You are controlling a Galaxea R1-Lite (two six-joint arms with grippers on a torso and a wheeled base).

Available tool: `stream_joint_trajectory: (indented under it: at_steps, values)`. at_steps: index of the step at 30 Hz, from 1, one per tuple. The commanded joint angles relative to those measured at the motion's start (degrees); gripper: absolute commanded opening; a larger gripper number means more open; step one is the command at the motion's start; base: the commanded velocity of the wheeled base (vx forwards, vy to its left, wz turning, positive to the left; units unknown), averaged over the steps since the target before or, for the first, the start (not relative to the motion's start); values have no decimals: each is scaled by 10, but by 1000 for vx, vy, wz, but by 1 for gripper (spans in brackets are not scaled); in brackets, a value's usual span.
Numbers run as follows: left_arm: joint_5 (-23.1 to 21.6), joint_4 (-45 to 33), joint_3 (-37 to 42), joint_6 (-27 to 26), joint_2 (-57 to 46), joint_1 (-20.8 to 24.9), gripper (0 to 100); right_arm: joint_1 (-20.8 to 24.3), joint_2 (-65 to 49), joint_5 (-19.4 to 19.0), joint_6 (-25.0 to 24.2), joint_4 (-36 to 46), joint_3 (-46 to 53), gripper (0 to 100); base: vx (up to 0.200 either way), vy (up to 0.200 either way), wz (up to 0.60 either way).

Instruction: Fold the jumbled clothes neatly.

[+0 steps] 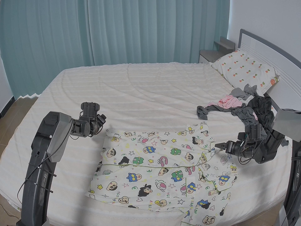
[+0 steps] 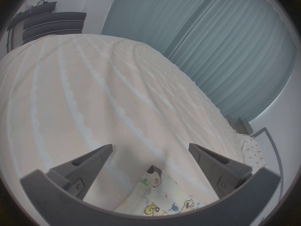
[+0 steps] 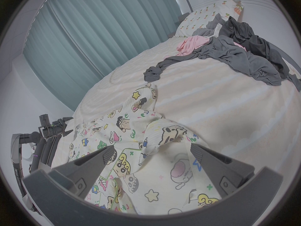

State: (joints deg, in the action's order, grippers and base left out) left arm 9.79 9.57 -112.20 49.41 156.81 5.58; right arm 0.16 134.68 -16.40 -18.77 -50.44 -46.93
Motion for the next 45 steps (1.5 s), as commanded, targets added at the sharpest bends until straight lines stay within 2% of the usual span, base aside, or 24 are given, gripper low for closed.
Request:
stream_joint_trajectory:
  at_steps: [1, 3, 6, 11, 14, 25, 34, 38, 40, 41, 45]
  values:
    - [-79, 56, 244, 20, -155, 8, 100, 2, -2, 0, 0, 0, 2, 100, 0, 0, 0]
    - [-127, 120, 356, 20, -197, 16, 100, 2, -3, 0, 0, 0, 3, 100, 0, 0, 0]
    - [-154, 179, 465, 17, -228, 29, 100, 2, -3, 0, 0, 0, 2, 100, 0, 0, 0]
    - [-153, 249, 582, 14, -237, 59, 100, 2, 1, 0, 0, 0, 1, 100, 0, 0, 0]
    - [-154, 290, 618, 15, -241, 65, 100, 2, 1, 0, 0, 0, 1, 100, 0, 0, 0]
    - [-153, 310, 686, 17, -285, 90, 100, 4, 1, 0, 1, 0, 1, 100, 0, 0, 0]
    - [-151, 318, 669, 17, -277, 100, 100, 4, 1, 0, 1, 0, 1, 100, 0, 0, 0]
    - [-119, 347, 660, 15, -246, 107, 100, 4, 1, 0, 1, 0, 1, 100, 0, 0, 0]
    - [-119, 347, 660, 15, -246, 107, 100, 4, 1, 0, 1, 0, 1, 100, 0, 0, 0]
    - [-106, 377, 655, 13, -228, 113, 100, 4, 1, 0, 1, 0, 1, 100, 0, 0, 0]
    - [-97, 377, 656, -6, -223, 122, 100, 4, 1, 0, 1, 0, 0, 100, 0, 0, 0]
